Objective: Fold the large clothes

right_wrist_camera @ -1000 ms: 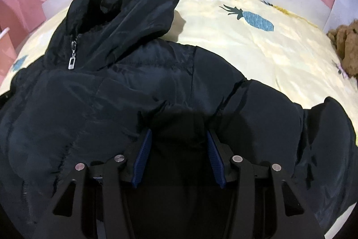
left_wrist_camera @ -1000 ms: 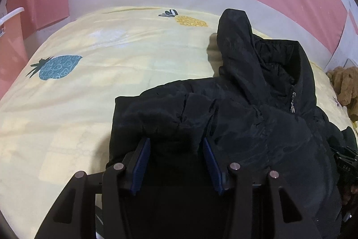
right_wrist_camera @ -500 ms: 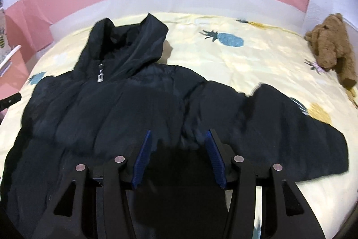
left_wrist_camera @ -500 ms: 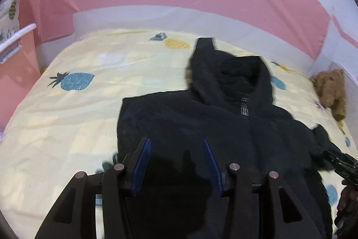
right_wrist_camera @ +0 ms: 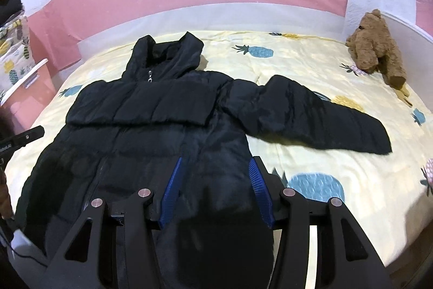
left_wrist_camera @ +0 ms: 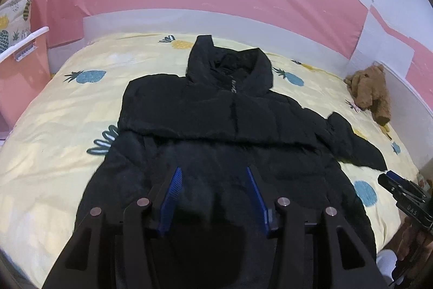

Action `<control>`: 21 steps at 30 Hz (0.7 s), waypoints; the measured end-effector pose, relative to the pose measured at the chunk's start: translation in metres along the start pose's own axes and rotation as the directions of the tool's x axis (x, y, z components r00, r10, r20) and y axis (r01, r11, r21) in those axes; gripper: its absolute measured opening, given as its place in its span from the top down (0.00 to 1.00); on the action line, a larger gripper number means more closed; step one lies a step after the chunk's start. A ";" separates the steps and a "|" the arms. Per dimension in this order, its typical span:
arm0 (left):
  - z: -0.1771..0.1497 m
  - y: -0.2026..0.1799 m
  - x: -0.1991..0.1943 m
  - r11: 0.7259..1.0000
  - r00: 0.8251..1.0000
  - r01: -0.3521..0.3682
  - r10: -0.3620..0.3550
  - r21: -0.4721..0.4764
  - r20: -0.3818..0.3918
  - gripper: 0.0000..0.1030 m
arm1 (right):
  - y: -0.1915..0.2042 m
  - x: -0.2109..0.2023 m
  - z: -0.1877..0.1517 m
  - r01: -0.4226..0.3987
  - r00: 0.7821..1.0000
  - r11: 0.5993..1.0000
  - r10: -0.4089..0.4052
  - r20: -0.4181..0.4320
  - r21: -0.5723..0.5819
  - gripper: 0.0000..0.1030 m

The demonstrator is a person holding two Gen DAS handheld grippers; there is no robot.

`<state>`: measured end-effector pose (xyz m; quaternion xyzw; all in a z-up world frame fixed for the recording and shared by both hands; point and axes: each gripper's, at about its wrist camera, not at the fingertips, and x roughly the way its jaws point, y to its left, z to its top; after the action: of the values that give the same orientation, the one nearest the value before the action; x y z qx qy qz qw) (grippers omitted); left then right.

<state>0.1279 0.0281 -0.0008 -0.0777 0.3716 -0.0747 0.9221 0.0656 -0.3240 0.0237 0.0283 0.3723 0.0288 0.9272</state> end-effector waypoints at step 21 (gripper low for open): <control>-0.007 -0.041 0.008 0.996 0.999 0.031 -0.030 0.083 -0.016 0.53 | -0.062 0.009 -0.013 0.050 0.999 0.992 -0.047 -0.026 0.120 0.28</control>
<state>0.1257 -0.0140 -0.0032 -0.0441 0.3736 -0.1047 0.9206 0.0650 -0.3848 0.0036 0.0750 0.3846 -0.0159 0.9199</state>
